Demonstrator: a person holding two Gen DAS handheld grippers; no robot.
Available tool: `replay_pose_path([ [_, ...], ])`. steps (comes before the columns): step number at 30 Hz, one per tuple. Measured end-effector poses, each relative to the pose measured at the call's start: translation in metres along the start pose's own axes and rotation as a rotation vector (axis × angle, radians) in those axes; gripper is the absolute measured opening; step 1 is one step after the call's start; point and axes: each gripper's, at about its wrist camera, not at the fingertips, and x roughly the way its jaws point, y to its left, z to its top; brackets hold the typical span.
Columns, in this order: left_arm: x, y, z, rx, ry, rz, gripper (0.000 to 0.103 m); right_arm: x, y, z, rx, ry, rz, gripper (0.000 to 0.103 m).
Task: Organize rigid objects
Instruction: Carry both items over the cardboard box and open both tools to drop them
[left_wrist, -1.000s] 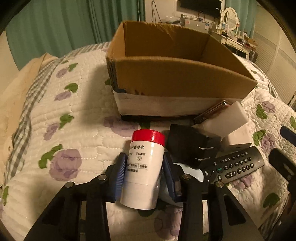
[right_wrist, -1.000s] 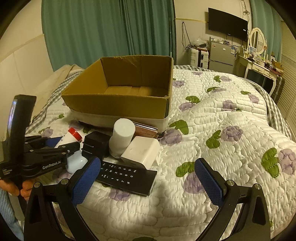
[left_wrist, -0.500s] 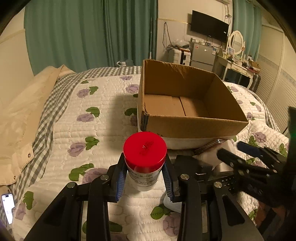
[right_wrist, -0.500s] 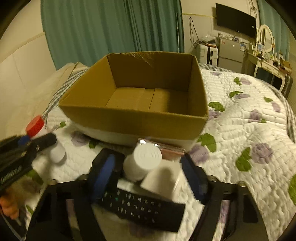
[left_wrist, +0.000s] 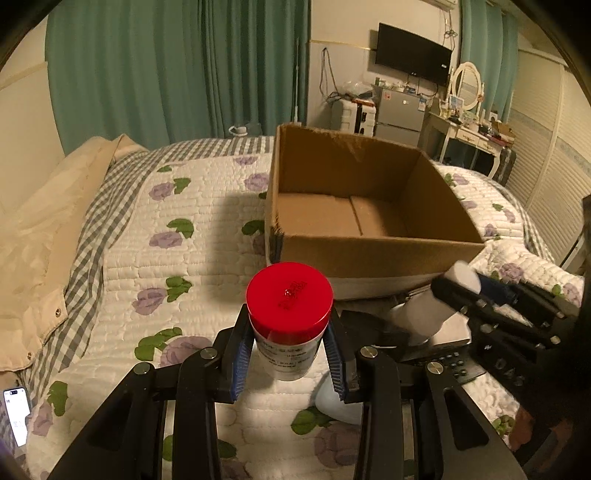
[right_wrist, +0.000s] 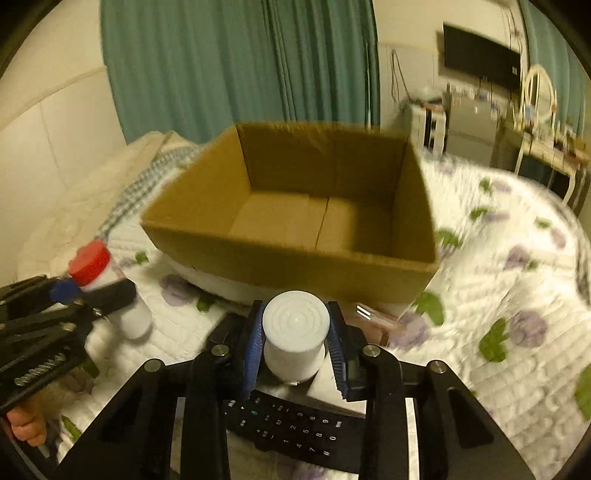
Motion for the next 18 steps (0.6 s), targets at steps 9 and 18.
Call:
replay_pose_path([
  [9, -0.042, -0.016, 0.028, 0.021, -0.088, -0.043, 0.036, -0.069, 0.004, 0.055, -0.07, -0.131, 0.018, 0.032],
  [18, -0.028, -0.031, 0.082, 0.044, -0.127, -0.052, 0.036, -0.062, -0.018, 0.108, -0.11, -0.166, 0.004, 0.032],
])
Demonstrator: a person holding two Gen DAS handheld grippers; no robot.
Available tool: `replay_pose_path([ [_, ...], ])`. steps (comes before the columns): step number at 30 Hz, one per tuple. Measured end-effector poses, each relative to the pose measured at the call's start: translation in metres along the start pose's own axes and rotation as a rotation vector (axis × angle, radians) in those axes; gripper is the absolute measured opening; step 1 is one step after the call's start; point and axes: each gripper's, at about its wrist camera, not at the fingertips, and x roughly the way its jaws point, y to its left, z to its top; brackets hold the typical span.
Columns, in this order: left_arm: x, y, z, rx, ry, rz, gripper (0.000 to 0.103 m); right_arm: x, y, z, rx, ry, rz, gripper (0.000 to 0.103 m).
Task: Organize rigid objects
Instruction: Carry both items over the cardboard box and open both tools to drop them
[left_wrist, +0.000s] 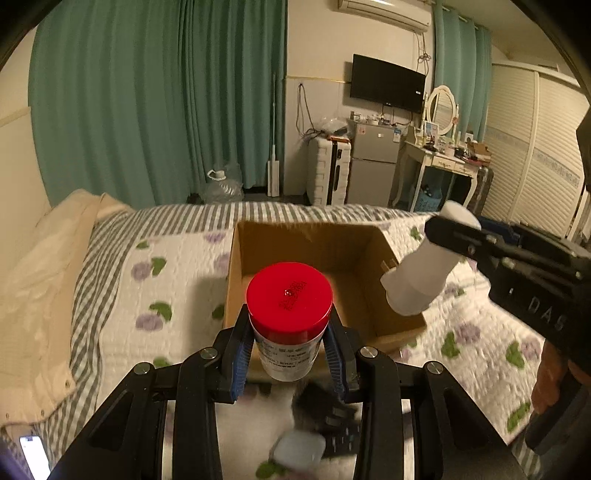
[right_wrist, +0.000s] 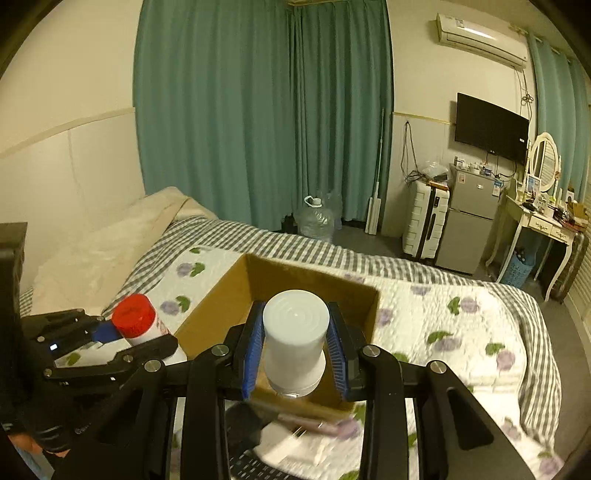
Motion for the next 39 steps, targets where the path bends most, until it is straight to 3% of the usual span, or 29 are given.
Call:
replay_pose_path([
  [6, 0.059, -0.007, 0.022, 0.04, 0.054, 0.023, 0.036, 0.054, -0.025, -0.008, 0.041, 0.075, 0.006, 0.032],
  [12, 0.114, -0.007, 0.011, 0.047, 0.151, 0.041, 0.036, 0.1, -0.041, -0.033, 0.079, 0.165, 0.032, 0.032],
  [17, 0.132, -0.008, 0.0, 0.06, 0.178, 0.037, 0.039, 0.118, -0.043, -0.039, 0.087, 0.177, 0.051, 0.032],
  [21, 0.127, -0.006, 0.0, 0.055, 0.132, 0.027, 0.058, 0.121, -0.048, -0.039, 0.123, 0.168, 0.055, 0.033],
  [22, 0.126, -0.004, 0.001, 0.043, 0.128, 0.016, 0.059, 0.12, -0.047, -0.039, 0.126, 0.166, 0.048, 0.043],
  [23, 0.125, -0.003, 0.002, 0.032, 0.129, 0.01, 0.06, 0.117, -0.049, -0.037, 0.132, 0.159, 0.027, 0.063],
  [24, 0.122, -0.002, 0.002, 0.021, 0.132, 0.009, 0.06, 0.111, -0.052, -0.036, 0.143, 0.14, 0.006, 0.068],
  [32, 0.072, -0.006, 0.008, 0.015, 0.091, 0.04, 0.061, 0.052, -0.062, -0.016, 0.174, 0.062, -0.033, 0.077],
  [39, 0.012, -0.014, -0.003, 0.033, 0.04, 0.062, 0.066, -0.012, -0.056, -0.021, 0.128, 0.043, -0.055, 0.08],
])
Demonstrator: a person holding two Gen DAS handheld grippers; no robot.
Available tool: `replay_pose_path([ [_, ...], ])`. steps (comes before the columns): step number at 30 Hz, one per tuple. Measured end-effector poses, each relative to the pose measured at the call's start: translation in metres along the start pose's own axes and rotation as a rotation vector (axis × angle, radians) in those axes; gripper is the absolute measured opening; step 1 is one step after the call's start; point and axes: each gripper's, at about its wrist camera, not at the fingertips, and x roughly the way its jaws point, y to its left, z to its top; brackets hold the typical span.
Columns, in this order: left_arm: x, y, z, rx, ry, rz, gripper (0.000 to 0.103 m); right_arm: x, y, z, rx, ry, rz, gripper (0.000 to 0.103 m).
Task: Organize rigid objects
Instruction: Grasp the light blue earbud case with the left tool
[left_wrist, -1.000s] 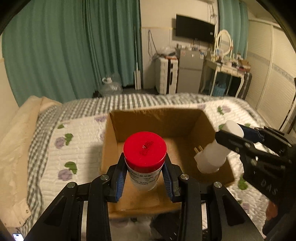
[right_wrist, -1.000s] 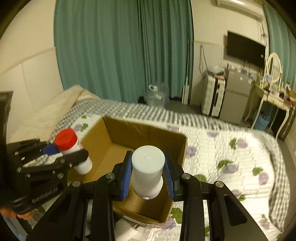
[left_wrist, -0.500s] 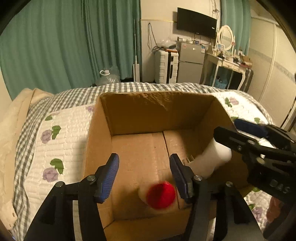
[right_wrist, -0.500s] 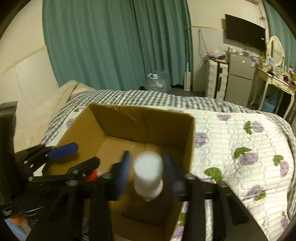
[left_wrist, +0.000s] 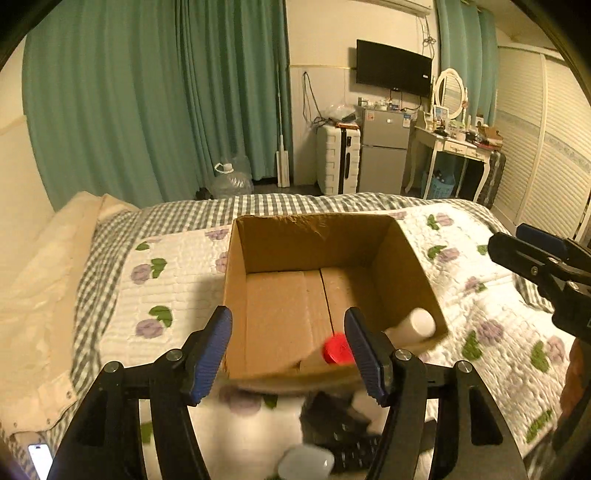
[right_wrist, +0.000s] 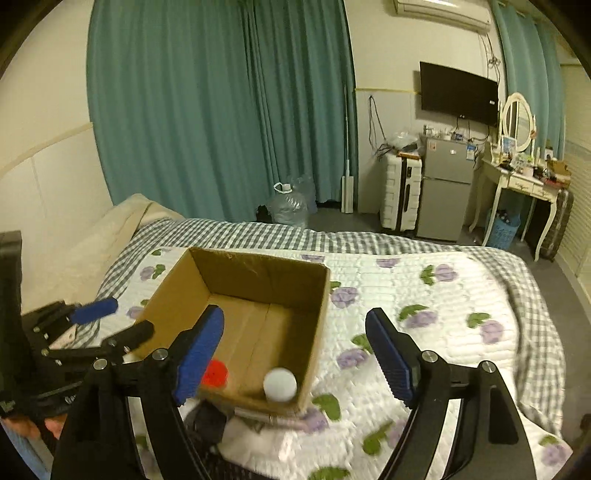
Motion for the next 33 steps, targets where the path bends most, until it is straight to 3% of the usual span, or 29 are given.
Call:
replay_pose_path([
  [7, -0.021, -0.001, -0.041, 0.004, 0.022, 0.014, 0.067, -0.032, 0.002, -0.041, -0.015, 0.034, -0.005, 0.081],
  [17, 0.022, -0.001, -0.119, -0.018, 0.175, -0.026, 0.067, 0.004, 0.007, -0.1, -0.03, 0.167, -0.023, 0.081],
  [27, 0.057, -0.01, -0.137, 0.009, 0.281, -0.062, 0.067, 0.027, 0.012, -0.115, -0.04, 0.21, -0.022, 0.081],
  [33, 0.064, -0.008, -0.135, -0.03, 0.287, -0.08, 0.065, 0.035, 0.016, -0.12, -0.05, 0.237, -0.016, 0.081],
])
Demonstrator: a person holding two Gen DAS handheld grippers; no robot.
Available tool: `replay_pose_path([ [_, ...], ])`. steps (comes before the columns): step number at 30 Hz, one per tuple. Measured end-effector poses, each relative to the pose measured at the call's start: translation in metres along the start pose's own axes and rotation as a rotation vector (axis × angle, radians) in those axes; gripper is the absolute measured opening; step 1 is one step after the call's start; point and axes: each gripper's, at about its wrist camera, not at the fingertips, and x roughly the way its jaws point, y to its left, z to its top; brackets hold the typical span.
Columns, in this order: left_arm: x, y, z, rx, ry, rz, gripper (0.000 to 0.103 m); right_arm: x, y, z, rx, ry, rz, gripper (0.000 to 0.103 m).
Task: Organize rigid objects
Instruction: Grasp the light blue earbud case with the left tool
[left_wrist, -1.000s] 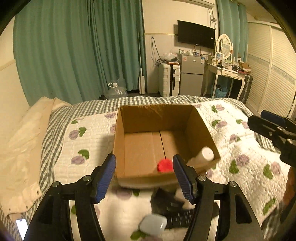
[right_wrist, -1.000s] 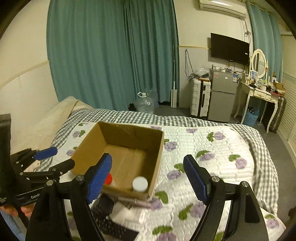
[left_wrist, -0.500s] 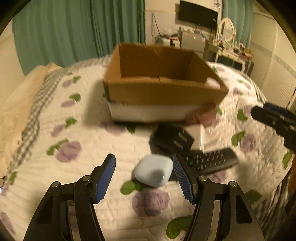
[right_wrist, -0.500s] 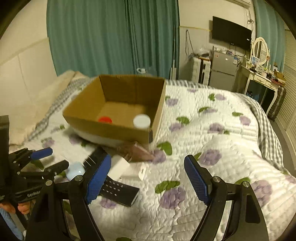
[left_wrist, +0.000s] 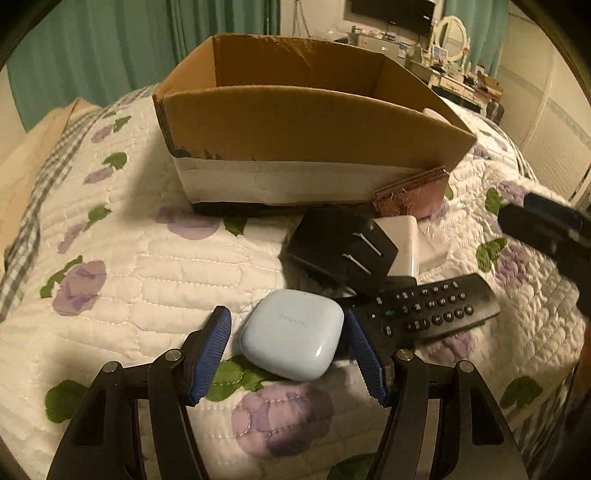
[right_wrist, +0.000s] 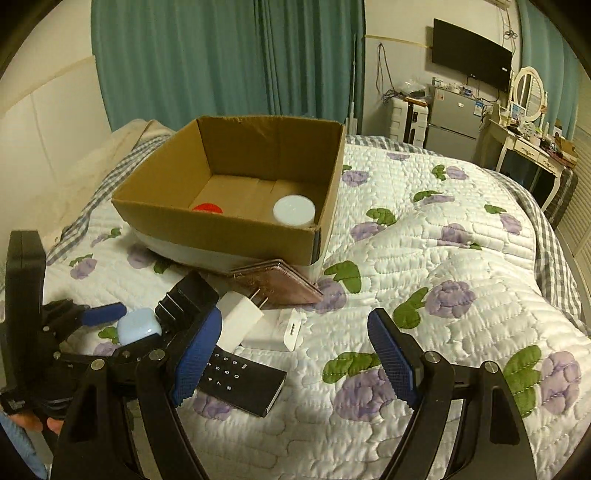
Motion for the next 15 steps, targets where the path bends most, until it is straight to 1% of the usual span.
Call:
replay_pose_path([
  [2, -0.001, -0.001, 0.0, 0.005, -0.003, -0.002, 0.063, 0.0, 0.003, -0.002, -0.009, 0.002, 0.001, 0.081],
  [3, -0.001, -0.002, -0.001, 0.013, -0.004, -0.013, 0.056, 0.0, 0.005, -0.002, -0.015, -0.001, 0.003, 0.081],
  [8, -0.008, -0.004, 0.0, 0.013, -0.019, 0.01, 0.056, -0.003, 0.013, -0.002, -0.048, -0.017, 0.005, 0.081],
  [11, -0.028, 0.005, 0.006, -0.014, -0.084, 0.039, 0.056, -0.006, 0.022, -0.002, -0.087, -0.031, 0.015, 0.081],
  [13, -0.044, 0.014, 0.011, -0.03, -0.135, 0.073, 0.056, -0.006, 0.031, -0.001, -0.125, -0.035, 0.03, 0.081],
  [15, -0.053, 0.022, 0.015, -0.04, -0.163, 0.108, 0.056, -0.003, 0.042, 0.0, -0.162, -0.029, 0.045, 0.081],
])
